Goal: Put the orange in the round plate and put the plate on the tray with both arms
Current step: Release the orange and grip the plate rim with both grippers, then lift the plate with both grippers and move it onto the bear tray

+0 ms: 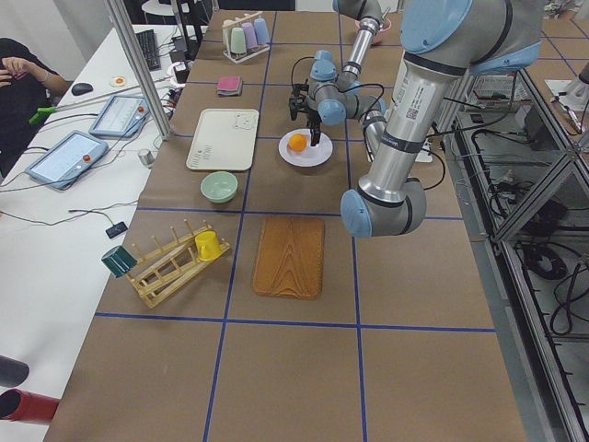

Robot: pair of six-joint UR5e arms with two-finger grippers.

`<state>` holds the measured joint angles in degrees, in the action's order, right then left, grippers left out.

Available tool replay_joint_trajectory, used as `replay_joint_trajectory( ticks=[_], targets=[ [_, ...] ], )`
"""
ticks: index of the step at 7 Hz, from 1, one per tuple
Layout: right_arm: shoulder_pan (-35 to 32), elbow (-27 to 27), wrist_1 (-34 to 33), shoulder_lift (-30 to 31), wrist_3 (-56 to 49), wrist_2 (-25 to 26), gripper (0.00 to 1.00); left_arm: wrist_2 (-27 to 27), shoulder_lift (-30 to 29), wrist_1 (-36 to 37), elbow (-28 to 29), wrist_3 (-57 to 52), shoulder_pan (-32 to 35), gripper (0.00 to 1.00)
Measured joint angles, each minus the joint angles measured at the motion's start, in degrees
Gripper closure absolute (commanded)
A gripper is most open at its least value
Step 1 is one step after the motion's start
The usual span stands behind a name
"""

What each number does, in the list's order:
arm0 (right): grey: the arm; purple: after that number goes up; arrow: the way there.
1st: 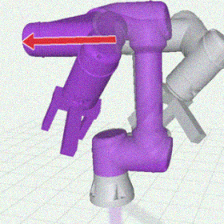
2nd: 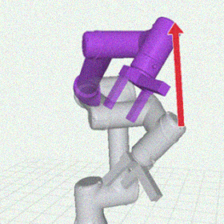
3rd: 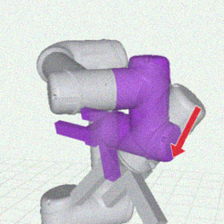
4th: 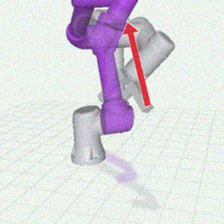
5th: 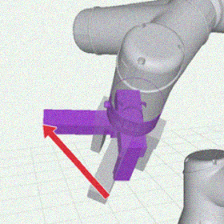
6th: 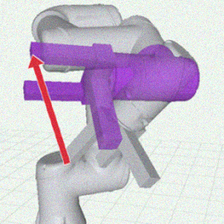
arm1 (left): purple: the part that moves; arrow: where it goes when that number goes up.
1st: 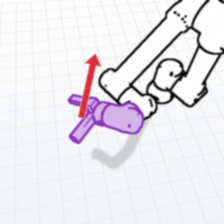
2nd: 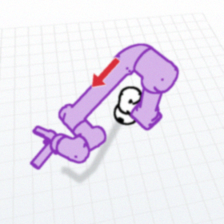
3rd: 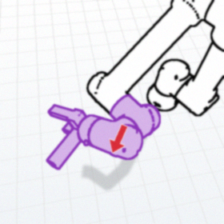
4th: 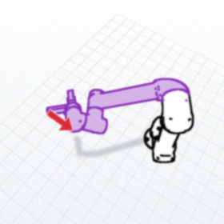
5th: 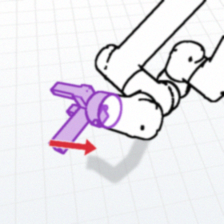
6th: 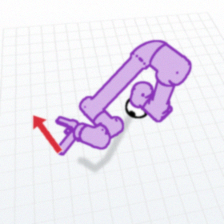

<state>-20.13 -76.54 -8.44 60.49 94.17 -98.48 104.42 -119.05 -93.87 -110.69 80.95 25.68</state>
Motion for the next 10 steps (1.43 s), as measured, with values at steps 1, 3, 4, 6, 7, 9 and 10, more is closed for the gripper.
replay_joint_trajectory(
  ticks=[1,3,4,6,7,9,10],
  targets=[
    [0.13,0.03,0.31,-0.36,0.16,0.13,0.6,0.07,0.2,0.04,-0.33,-0.77,0.53,0.07],
    [-0.43,-1.15,0.78,-0.52,0.83,0.06,0.92,1.49,1.59,0.1,-1.85,-2.73,2.08,0.07],
    [-0.81,-1.86,0.82,-0.54,1.32,0.02,1.0,2.58,2.06,0.09,-2.28,-3.38,3.03,0.07],
    [-1.09,-2.65,0.84,-0.55,2.82,0.08,1.0,3.68,2.56,0.15,-3.08,-4.25,4.31,0.08],
    [-1.12,-2.92,0.82,-0.55,3.76,0.18,1.0,4.75,3.01,0.17,-3.59,-4.47,5.35,0.08],
    [-1.09,-3.47,0.81,-0.67,5.32,1.96,1.0,7.95,5.39,0.52,-5.82,-7.16,8.36,0.08],
    [-1.31,-4.45,0.85,-0.76,7.9,4.94,1.0,8.63,6.17,1.52,-6.79,-9.17,9.77,0.08]
  ],
)
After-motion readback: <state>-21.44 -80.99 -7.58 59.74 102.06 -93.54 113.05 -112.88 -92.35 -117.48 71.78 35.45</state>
